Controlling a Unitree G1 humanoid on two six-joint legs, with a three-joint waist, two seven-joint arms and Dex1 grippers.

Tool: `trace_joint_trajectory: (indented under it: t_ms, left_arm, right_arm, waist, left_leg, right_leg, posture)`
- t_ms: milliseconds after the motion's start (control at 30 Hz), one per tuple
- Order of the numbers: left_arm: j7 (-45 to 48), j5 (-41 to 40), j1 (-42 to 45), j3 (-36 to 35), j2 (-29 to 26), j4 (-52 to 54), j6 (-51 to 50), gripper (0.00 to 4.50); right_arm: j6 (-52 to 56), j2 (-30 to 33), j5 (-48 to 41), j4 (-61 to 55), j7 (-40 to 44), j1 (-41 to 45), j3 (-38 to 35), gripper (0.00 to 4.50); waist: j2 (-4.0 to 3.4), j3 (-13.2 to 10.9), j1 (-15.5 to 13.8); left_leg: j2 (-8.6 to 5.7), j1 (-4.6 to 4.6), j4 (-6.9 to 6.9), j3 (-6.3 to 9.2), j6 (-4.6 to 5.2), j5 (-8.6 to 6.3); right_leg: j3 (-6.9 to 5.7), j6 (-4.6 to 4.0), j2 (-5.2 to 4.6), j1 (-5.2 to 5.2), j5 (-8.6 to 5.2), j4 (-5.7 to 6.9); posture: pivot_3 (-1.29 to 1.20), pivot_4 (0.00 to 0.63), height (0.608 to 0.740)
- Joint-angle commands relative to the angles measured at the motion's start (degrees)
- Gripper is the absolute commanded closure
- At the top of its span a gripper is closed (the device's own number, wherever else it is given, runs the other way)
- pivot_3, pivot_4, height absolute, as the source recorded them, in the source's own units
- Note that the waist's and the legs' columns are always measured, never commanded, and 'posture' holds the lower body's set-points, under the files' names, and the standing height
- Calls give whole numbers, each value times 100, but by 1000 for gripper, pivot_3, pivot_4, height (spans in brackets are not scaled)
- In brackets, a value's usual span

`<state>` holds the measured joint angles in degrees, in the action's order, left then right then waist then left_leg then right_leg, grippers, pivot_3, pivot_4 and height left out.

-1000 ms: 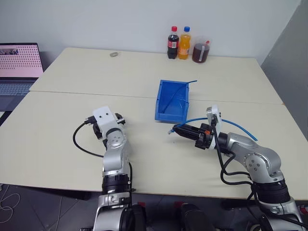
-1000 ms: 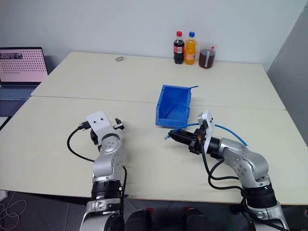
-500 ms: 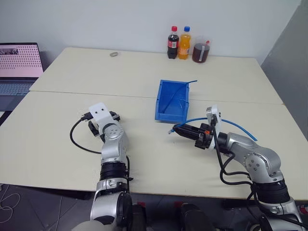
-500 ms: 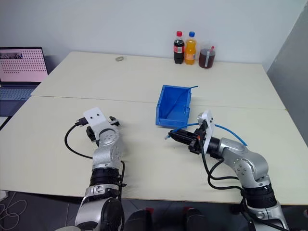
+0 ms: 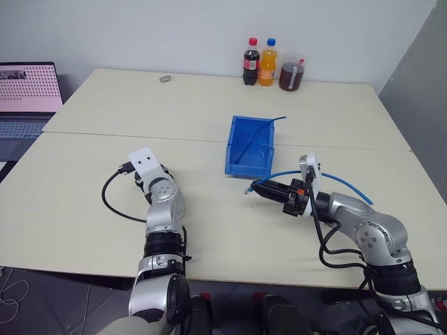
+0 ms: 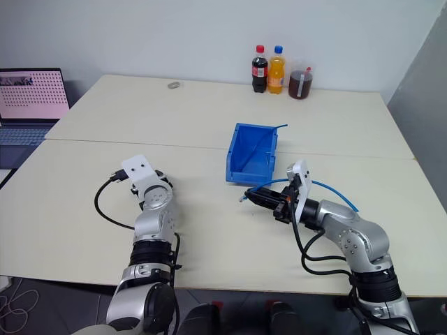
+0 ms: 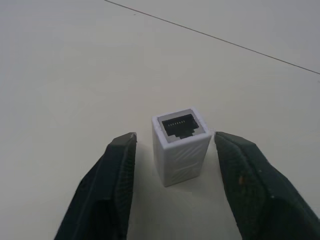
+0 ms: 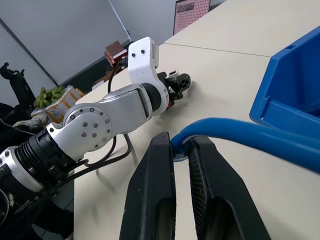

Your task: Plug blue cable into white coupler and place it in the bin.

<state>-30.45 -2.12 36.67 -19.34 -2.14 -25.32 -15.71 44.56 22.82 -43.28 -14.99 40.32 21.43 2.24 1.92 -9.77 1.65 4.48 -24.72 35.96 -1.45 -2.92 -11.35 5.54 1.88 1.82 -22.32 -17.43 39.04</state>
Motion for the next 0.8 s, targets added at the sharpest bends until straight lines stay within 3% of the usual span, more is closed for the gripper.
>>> trace_joint_trajectory:
  t_ms: [33,167,400,567,767,800]
  left_arm:
    - [-4,17,86,56,-39,88,130,2916]
    - [-19,22,48,61,-37,137,101,3594]
    - [336,-378,-195,-8,102,593,-168,3674]
    - [1717,-1121,-906,464,182,1970,-911,3689]
    - [3341,-1666,-1488,1275,-220,2948,-1759,3691]
    - [4041,-1867,-1587,1635,-498,3138,-2010,3691]
  right_arm:
    - [-94,21,9,-210,20,32,-83,4394]
    - [-105,16,19,-210,27,30,-69,4394]
    - [-161,7,98,-227,34,8,-37,4395]
    - [-285,57,265,-375,24,-102,-45,4398]
    - [-397,212,432,-737,6,-370,-18,4401]
    - [-403,271,460,-881,-11,-468,-19,4401]
  waist:
    - [0,0,0]
    - [0,0,0]
    - [0,0,-2]
    - [-1,1,1]
    - [-2,1,-2]
    - [-2,1,-1]
  left_leg:
    - [0,0,0,0,0,0]
    - [0,0,0,0,0,0]
    - [0,0,1,0,0,0]
    - [0,0,0,-2,-2,1]
    - [-1,0,3,0,-2,1]
    - [-1,1,3,1,-2,1]
  right_leg:
    - [0,0,0,0,0,0]
    - [0,0,0,0,0,0]
    - [0,0,0,0,0,1]
    - [1,0,-2,0,1,3]
    - [-1,2,-2,1,1,4]
    - [-1,3,-2,1,1,5]
  posture:
    - [0,150,740]
    - [0,150,740]
    - [0,150,740]
    - [0,150,740]
    - [0,150,740]
    - [0,150,740]
